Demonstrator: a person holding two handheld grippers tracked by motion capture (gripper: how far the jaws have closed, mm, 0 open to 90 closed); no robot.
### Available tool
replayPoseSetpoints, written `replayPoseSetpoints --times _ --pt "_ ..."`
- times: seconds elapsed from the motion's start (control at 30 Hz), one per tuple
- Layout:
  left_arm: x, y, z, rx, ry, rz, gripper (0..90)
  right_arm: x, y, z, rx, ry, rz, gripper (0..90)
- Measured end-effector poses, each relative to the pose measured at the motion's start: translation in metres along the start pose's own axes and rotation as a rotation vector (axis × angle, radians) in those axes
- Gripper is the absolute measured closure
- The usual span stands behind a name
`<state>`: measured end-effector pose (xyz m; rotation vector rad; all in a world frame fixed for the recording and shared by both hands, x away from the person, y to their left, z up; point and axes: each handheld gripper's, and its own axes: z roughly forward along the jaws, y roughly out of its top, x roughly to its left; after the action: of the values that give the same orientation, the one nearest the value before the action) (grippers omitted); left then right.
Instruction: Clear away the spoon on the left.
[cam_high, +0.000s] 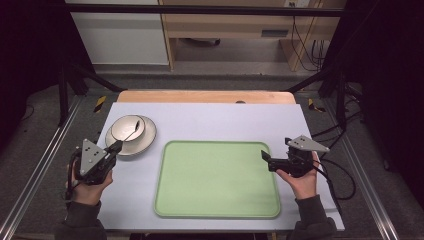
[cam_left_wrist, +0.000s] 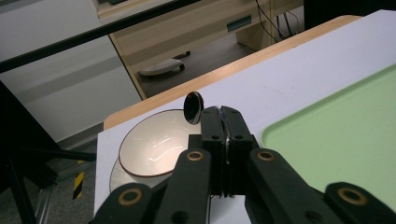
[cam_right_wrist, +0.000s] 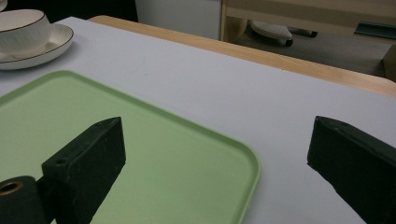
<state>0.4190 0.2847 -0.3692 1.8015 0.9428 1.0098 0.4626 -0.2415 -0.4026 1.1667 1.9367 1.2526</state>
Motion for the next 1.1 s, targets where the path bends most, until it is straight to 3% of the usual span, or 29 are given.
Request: replayPoseSetpoints --times 1.1 --pt "-0.035 0.001 0.002 0.032 -0.063 0.100 89.2 0.000 0.000 0.000 0.005 0.000 -0.001 4.6"
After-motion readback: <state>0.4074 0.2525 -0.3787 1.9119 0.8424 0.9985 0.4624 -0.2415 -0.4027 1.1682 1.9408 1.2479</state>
